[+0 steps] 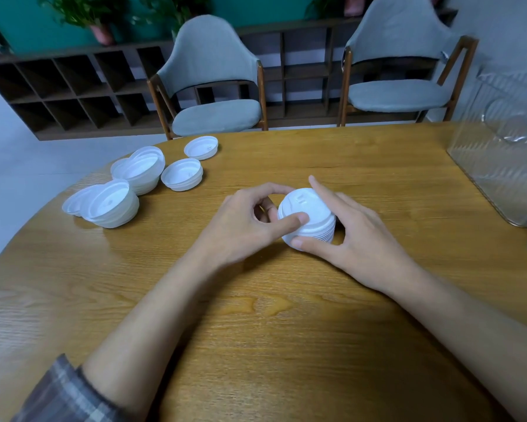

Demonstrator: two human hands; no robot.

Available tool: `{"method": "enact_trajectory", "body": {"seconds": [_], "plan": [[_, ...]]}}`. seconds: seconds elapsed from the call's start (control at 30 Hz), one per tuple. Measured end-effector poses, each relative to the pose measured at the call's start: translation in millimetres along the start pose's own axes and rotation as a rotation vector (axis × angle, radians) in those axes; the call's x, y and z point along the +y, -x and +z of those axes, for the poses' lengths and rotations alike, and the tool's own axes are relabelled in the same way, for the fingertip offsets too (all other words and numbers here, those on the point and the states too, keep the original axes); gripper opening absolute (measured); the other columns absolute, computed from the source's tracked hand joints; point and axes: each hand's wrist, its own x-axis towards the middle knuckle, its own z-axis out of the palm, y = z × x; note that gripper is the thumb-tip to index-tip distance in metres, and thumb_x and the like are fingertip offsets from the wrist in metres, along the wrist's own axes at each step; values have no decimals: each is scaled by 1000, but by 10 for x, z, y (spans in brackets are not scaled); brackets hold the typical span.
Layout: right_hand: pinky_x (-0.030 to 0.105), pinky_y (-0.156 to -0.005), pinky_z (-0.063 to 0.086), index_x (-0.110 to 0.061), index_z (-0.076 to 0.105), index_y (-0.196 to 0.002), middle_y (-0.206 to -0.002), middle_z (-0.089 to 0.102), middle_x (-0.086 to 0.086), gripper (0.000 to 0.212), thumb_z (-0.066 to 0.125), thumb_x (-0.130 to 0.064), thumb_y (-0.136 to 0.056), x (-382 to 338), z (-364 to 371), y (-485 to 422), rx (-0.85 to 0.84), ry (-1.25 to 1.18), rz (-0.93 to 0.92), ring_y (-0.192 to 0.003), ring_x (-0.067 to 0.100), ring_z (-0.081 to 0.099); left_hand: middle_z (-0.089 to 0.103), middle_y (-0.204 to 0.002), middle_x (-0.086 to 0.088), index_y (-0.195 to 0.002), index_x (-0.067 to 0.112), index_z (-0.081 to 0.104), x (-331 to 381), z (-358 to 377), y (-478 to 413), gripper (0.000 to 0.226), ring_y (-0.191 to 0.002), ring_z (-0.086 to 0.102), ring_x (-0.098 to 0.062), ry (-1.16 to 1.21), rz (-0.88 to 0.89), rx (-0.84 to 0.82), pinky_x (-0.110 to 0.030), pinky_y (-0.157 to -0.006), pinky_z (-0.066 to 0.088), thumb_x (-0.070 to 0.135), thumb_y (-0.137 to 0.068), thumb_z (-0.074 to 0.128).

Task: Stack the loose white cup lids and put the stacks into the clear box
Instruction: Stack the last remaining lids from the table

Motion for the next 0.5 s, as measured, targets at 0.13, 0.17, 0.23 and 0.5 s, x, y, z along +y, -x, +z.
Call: {"method": "enact_trajectory", "body": {"seconds": [0.13,0.17,0.23,0.5], "plan": [[34,-114,37,-42,19,-164,-146,48,-19,106,74,-69,-78,-6,7,-1,-15,33,-26,-137,6,42,65,-70,6,-119,41,73,-55,-21,-23,34,-64,55,-7,-17,27,-37,-31,-73,49,49,-87,82],[34,-114,38,-40,21,-164,-147,48,-18,105,75,-68,-78,-11,9,-4,-8,34,-31,-137,6,42,65,-69,6,-119,41,73,-75,-26,-29,34,-64,55,-7,-12,26,-50,-29,-72,47,50,-87,82],[33,-113,38,-37,24,-164,-146,49,-17,103,76,-65,-79,-14,13,-12,3,30,-34,-137,6,43,64,-69,7,-120,42,72,-102,-40,-28,35,-65,55,-7,-19,37,-70,-26,-71,45,53,-87,80],[28,-111,35,-39,25,-164,-143,48,-21,102,77,-63,-80,-5,9,-9,7,45,-21,-135,4,42,67,-118,1,-119,22,75,-479,-248,-159,25,-109,63,-14,-320,-3,426,-30,-98,48,37,-99,70]]}}
